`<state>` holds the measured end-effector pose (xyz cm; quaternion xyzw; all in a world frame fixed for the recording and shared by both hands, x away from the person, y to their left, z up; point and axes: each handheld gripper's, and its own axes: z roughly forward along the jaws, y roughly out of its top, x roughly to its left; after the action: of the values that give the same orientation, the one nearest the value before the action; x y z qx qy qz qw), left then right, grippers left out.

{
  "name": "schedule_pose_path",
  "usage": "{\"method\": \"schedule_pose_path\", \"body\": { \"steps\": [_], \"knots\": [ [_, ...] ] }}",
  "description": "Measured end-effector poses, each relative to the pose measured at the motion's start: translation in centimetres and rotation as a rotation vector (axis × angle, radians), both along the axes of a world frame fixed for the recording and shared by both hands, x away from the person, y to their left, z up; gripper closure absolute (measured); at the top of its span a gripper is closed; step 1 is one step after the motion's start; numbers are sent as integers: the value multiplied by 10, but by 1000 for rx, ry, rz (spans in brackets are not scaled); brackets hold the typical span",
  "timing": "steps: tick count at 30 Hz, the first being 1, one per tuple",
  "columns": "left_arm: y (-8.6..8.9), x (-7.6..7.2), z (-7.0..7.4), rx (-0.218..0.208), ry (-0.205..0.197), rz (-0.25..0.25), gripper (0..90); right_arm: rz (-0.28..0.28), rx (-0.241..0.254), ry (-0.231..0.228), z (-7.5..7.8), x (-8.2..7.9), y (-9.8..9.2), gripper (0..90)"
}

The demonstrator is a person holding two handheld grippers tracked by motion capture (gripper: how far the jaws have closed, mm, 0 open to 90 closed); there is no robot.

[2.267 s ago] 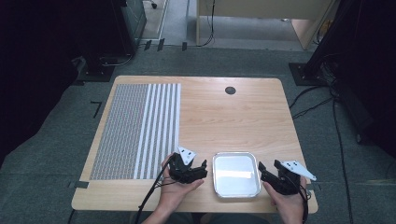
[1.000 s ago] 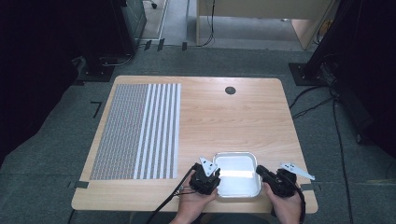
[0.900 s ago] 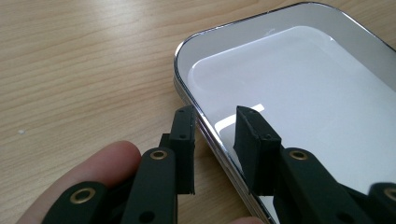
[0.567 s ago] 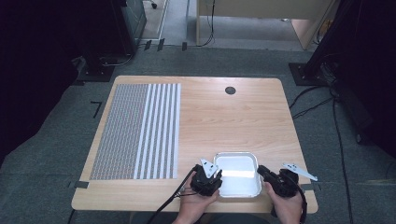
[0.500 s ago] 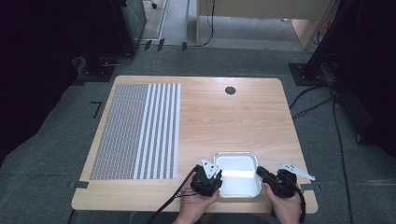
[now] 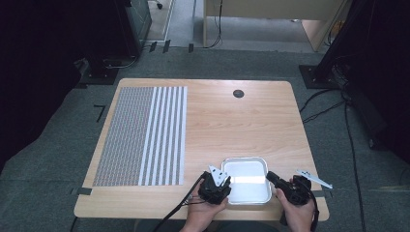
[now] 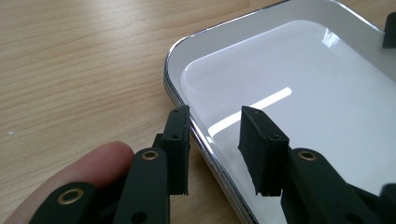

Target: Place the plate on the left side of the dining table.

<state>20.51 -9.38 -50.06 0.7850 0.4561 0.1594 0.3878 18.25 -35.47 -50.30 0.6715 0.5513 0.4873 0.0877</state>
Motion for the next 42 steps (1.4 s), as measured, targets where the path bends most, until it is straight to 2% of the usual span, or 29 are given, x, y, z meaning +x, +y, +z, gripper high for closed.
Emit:
{"method": "schedule_pose_path", "body": {
  "steps": [3,7,10,11,12,15,19,22,26,33,39,40,42],
  "knots": [
    [0,0,0,-2,-2,1,630,-3,19,-15,1,-1,-1,863],
    [-1,-1,1,-2,-11,3,633,-3,3,-7,0,0,0,863],
    [-1,-1,1,-3,-12,7,633,-3,-67,1,0,-1,6,865],
    [-2,-1,1,-2,-15,7,633,-2,-99,0,0,-1,10,864],
    [-2,-1,1,-1,-17,6,631,-14,-154,2,1,-2,15,869],
    [-2,-1,1,-6,-20,3,620,-26,-175,5,1,-2,17,879],
    [-1,0,2,-12,-40,13,605,-63,-146,21,3,-2,17,897],
    [2,3,6,-43,-33,30,591,-87,-154,20,5,-4,18,897],
    [2,4,12,-54,-39,25,580,-110,-137,9,8,-7,16,895],
    [2,4,15,-70,-36,24,576,-119,-109,2,15,-6,5,887],
    [2,5,17,-82,-26,20,576,-121,-123,-7,16,-6,-6,889],
    [1,6,17,-83,-26,18,576,-121,-130,-25,17,-8,-8,850],
    [-2,7,17,-80,-19,13,577,-121,-141,-42,19,-10,-10,833]
  ]
}}
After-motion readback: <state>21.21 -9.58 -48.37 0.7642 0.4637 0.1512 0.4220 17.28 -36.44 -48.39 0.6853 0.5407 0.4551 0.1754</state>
